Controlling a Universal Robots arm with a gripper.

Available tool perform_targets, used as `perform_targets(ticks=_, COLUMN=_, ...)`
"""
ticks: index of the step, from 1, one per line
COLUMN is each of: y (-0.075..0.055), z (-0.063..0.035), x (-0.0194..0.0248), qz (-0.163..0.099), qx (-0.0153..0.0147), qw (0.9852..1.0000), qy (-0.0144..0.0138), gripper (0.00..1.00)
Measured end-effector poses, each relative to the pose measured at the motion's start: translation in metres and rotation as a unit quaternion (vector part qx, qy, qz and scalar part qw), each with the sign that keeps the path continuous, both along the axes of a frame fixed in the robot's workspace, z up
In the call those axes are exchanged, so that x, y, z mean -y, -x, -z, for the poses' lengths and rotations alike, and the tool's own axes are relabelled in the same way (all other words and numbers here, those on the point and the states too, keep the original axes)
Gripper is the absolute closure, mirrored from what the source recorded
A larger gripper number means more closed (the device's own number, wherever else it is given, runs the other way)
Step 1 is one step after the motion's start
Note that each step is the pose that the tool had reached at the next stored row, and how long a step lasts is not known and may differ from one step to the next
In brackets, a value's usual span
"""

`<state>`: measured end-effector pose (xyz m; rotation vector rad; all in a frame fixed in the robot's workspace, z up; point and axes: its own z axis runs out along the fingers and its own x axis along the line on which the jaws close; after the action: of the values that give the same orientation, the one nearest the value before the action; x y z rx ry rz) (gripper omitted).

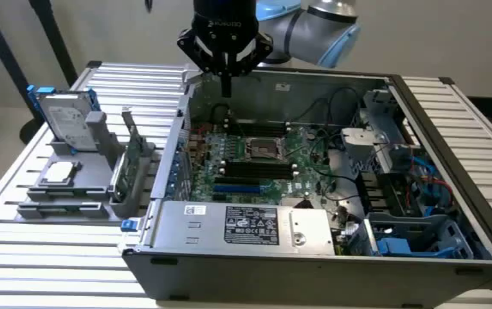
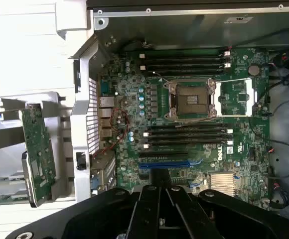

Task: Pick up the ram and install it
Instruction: 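Reach for the ram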

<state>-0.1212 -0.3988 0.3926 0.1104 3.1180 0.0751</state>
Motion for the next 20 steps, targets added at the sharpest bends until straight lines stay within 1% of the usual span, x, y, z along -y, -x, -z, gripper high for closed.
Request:
perform_targets(ticks=10, y=0.000, z=0.0000, x=0.0000, qz=0.000, qx=0.0000, qw=1.0000, qy=0.0000, gripper=0.89)
perform_targets(ticks=12, y=0.002, z=-0.0001, x=0.0001, qz=0.000, qx=-0.0001, qw=1.0000, qy=0.0001, gripper=0.89)
perform_targets(ticks=20, y=0.037, z=0.0006, x=0.0051, qz=0.000, qx=0.0000, qw=1.0000, qy=0.0000, gripper=0.89)
